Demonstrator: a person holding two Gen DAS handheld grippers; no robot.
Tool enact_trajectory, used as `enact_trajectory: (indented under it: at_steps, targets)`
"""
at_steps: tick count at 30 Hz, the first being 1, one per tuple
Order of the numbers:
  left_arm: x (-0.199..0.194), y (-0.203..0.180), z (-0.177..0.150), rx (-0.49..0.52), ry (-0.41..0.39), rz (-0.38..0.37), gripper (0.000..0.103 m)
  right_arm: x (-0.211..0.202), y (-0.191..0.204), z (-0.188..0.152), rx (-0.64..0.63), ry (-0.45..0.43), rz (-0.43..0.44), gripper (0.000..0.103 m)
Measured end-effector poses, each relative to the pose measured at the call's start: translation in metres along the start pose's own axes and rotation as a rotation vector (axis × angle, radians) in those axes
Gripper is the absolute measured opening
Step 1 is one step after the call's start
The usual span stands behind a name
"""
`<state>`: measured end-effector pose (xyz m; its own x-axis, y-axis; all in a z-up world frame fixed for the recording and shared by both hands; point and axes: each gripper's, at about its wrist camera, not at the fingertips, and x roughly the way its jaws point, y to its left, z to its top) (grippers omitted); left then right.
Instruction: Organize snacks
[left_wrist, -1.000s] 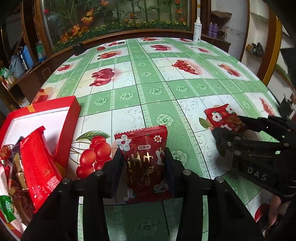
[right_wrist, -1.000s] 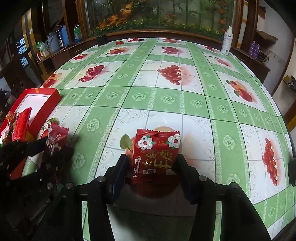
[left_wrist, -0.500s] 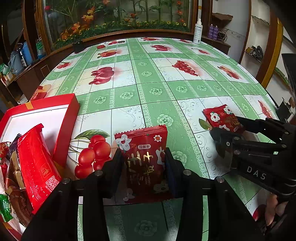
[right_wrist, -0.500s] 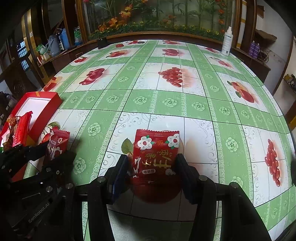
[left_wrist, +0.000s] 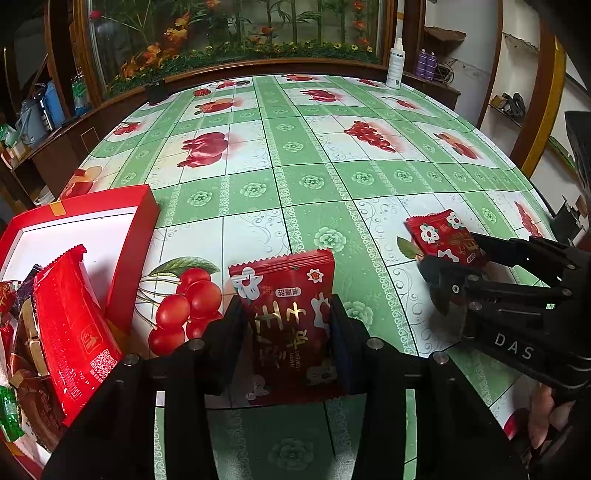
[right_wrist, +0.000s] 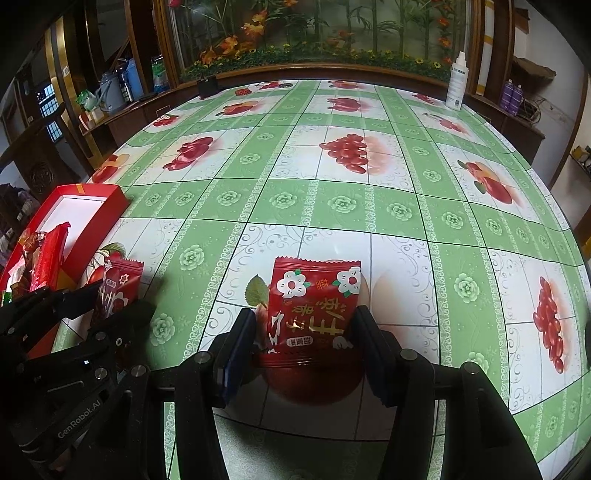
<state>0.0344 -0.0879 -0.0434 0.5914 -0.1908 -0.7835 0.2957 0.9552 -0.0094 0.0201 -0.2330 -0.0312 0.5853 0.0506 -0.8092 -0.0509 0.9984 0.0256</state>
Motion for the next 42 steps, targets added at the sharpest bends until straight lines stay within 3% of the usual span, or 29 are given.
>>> enact_trajectory:
  at_steps: [31,42]
  targets:
    - [0.0002,0.0002,0.0003,-0.003,0.0,-0.012,0.043,0.0011,0.0031,0.0003,-0.009,0.003,0.017,0.065]
    - [0.002,0.0009,0.0004,-0.002,0.009,0.002,0.059,0.0005,0.0019,-0.0001,-0.004,0.001,0.037,0.069]
